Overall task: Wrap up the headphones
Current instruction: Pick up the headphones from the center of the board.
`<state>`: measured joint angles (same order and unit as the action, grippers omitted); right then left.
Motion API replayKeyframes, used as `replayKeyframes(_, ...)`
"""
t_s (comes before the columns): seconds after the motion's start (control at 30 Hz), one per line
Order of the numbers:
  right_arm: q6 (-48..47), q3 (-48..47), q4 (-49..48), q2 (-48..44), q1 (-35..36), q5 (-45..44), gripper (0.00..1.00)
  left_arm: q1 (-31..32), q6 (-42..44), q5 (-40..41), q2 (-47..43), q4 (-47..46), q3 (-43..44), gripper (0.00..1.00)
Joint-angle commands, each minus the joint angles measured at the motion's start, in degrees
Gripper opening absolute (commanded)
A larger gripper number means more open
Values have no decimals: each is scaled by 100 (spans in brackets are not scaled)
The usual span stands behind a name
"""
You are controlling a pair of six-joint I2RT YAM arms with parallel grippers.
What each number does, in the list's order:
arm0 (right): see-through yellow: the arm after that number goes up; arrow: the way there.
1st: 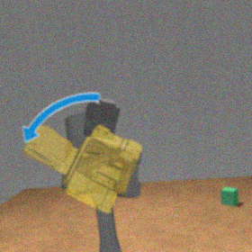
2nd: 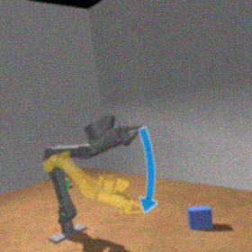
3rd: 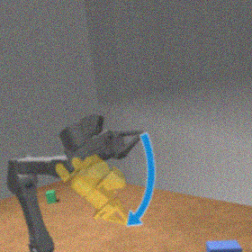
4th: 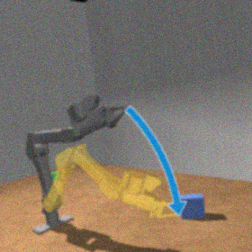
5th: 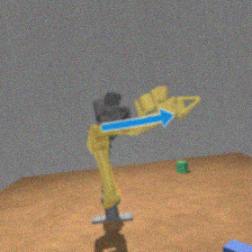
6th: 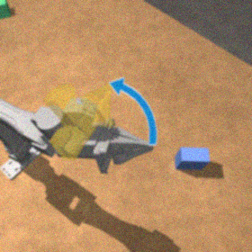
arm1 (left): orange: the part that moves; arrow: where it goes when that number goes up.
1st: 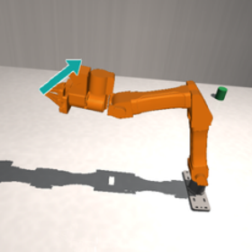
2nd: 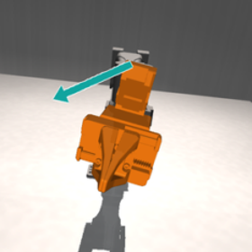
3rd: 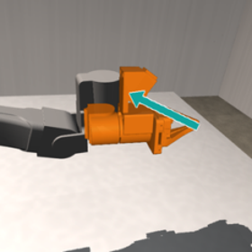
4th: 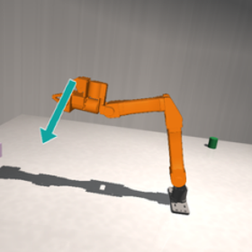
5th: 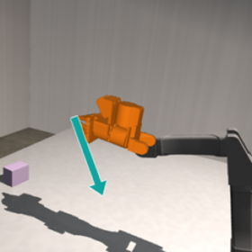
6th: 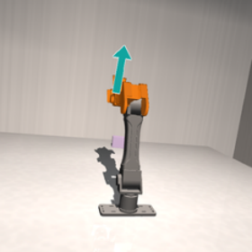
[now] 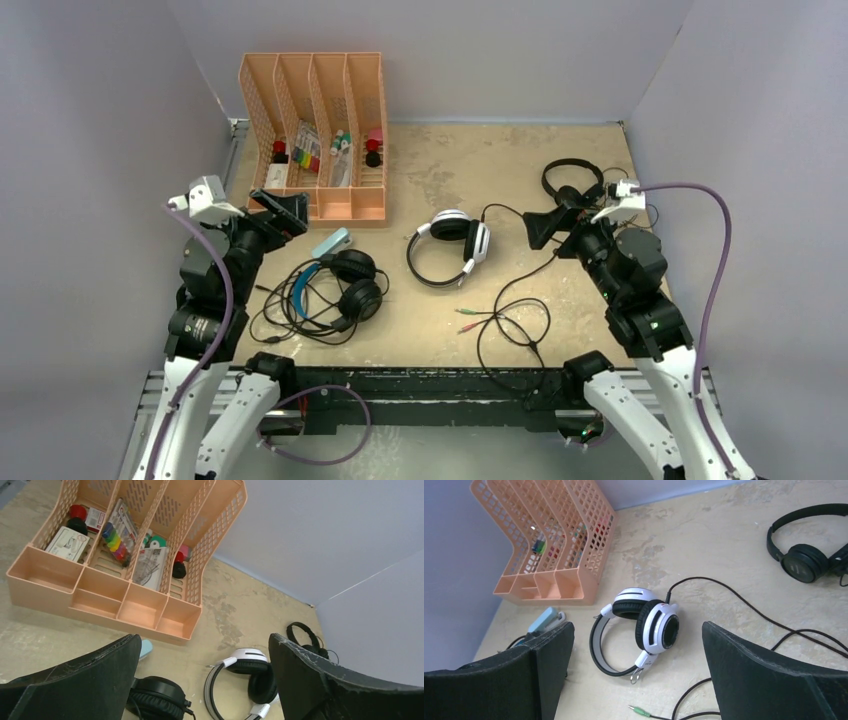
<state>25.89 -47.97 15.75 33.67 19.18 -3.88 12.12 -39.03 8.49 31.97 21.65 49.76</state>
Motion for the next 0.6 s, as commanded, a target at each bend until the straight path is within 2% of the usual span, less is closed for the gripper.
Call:
replayKeyframes(0.0, -288, -533, 401, 293, -48, -257, 99, -62, 419, 99, 282, 587, 565, 99)
replayKeyframes(0.27, -528, -654, 381, 758, -72, 87, 99, -88, 608, 222, 496, 1000, 803, 99)
replayKeyframes(0.57, -133, -881, 392, 2178, -28, 1028, 99, -105, 496, -251, 801, 1288, 783, 99)
